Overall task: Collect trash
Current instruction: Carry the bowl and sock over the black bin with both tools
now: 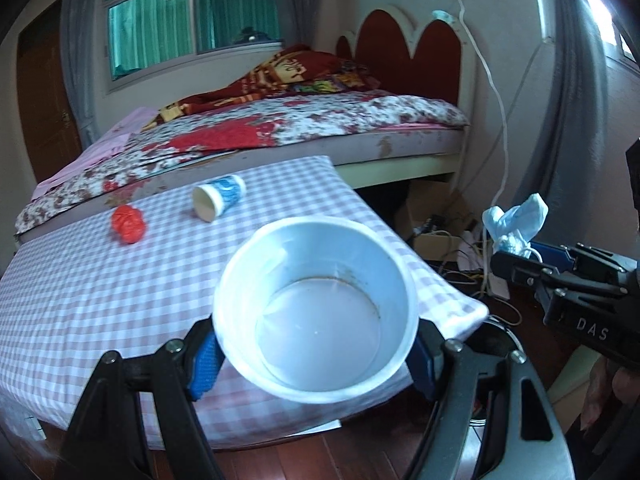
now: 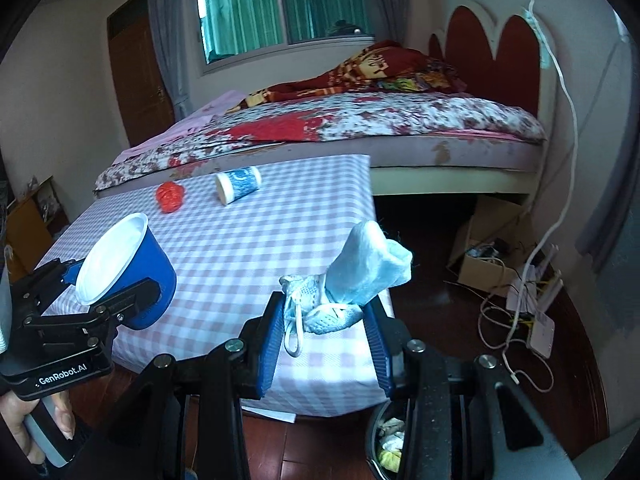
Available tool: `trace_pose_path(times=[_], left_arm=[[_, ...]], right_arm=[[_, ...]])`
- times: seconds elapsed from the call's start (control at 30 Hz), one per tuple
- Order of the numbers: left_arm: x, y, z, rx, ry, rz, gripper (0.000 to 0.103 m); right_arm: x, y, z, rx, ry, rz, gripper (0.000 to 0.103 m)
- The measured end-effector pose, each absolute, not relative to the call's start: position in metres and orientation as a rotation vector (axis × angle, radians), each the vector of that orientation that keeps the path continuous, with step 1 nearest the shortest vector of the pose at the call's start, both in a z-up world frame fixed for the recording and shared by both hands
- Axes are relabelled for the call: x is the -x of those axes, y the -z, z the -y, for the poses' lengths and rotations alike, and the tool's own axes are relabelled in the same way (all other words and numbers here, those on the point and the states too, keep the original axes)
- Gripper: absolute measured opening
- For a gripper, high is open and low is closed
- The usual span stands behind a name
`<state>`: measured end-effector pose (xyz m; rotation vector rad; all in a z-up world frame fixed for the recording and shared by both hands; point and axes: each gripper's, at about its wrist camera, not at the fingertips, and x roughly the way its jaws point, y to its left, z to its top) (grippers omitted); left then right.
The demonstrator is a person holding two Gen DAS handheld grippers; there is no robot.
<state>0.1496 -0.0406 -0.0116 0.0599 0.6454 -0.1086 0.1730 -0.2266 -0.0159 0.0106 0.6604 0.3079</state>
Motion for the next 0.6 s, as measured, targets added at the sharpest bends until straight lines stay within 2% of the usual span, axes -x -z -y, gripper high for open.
trace_pose_path(times=[0.6], left_arm=[[-0.134, 0.048, 0.142, -0.112, 0.348, -0.697, 0.076]], right_arm=[[-0.137, 0.052, 0.323, -0.029, -0.178, -0.695, 0.041]])
